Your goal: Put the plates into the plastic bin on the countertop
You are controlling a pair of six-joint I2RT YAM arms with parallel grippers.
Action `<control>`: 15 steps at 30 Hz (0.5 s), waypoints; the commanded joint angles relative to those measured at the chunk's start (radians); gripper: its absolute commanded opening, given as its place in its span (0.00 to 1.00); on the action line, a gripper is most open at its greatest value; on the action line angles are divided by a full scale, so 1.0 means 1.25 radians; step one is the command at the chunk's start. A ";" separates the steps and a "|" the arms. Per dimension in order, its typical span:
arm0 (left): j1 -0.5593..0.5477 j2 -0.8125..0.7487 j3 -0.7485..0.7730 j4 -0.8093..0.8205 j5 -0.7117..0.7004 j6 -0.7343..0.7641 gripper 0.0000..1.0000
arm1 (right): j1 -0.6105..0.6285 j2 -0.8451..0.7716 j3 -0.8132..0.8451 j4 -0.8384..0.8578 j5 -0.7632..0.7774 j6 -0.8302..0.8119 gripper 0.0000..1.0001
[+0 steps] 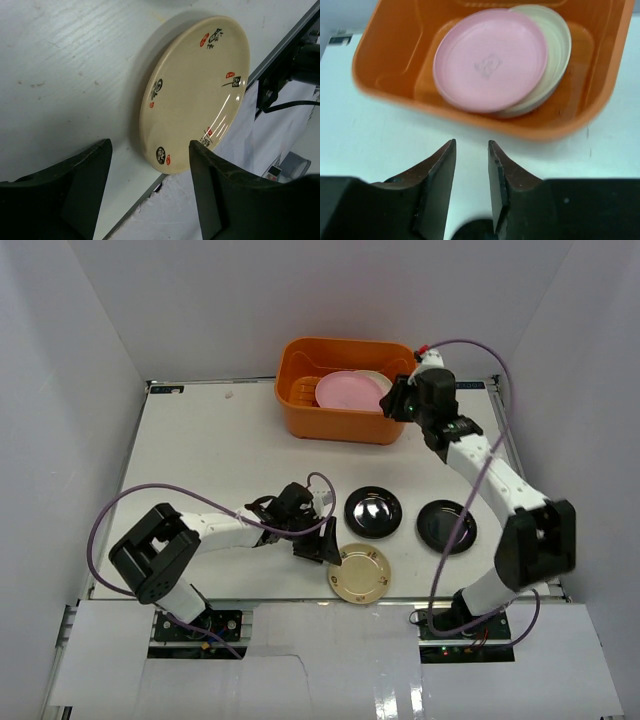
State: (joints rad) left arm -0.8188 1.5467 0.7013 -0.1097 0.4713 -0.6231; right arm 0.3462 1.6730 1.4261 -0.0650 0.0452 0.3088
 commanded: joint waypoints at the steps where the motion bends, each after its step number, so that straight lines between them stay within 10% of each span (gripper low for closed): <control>1: -0.016 0.019 0.016 -0.001 0.035 0.032 0.72 | -0.005 -0.176 -0.240 0.117 -0.111 0.064 0.37; 5: -0.026 0.043 0.013 -0.006 0.039 0.042 0.67 | -0.006 -0.304 -0.490 0.101 -0.133 0.068 0.14; 11: -0.042 0.078 0.014 -0.009 0.023 0.043 0.59 | -0.035 -0.333 -0.634 0.080 -0.177 0.062 0.52; 15: -0.044 0.099 0.008 -0.009 -0.012 0.035 0.35 | -0.060 -0.308 -0.660 0.085 -0.170 0.055 0.56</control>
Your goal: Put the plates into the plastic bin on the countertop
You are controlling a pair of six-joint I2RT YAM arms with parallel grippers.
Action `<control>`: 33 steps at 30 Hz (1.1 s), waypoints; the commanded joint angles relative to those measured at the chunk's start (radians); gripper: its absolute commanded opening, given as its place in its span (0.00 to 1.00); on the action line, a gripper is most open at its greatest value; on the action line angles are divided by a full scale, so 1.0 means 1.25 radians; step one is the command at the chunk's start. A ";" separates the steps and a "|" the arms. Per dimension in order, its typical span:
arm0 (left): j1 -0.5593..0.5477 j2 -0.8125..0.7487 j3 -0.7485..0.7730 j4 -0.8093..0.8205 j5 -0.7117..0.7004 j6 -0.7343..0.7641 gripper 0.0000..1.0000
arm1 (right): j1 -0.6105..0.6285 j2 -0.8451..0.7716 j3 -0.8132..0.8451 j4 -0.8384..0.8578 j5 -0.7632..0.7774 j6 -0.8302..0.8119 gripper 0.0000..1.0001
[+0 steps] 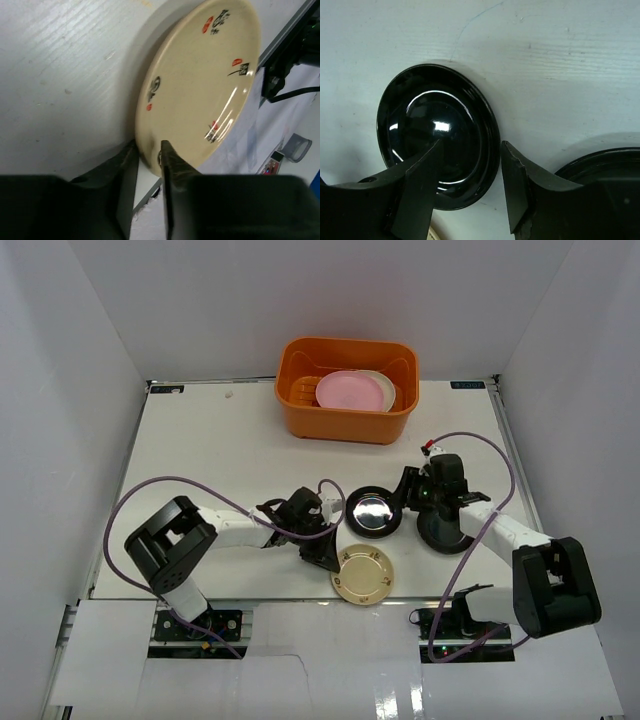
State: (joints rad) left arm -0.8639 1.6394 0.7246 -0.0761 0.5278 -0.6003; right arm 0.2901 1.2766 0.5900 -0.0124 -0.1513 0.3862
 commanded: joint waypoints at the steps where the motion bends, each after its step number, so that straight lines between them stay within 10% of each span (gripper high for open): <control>1: -0.008 0.026 -0.013 -0.036 -0.066 0.014 0.30 | -0.020 0.019 0.009 0.043 -0.014 -0.011 0.56; 5: -0.008 0.019 -0.020 -0.054 -0.131 0.005 0.00 | -0.030 0.084 0.005 0.063 -0.040 -0.017 0.56; 14: 0.012 -0.183 -0.023 -0.181 -0.238 -0.007 0.00 | -0.037 0.127 -0.017 0.115 -0.089 -0.006 0.40; 22: 0.221 -0.383 0.133 -0.231 -0.238 -0.023 0.00 | -0.037 0.114 -0.084 0.193 -0.144 0.062 0.08; 33: 0.346 -0.038 0.626 -0.143 -0.282 -0.019 0.00 | 0.028 -0.034 -0.148 0.241 -0.224 0.117 0.08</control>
State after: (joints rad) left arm -0.4564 1.5089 1.3846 -0.2867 0.2092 -0.6270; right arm 0.2985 1.2823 0.4095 0.2413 -0.3779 0.5095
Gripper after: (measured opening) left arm 0.033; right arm 0.083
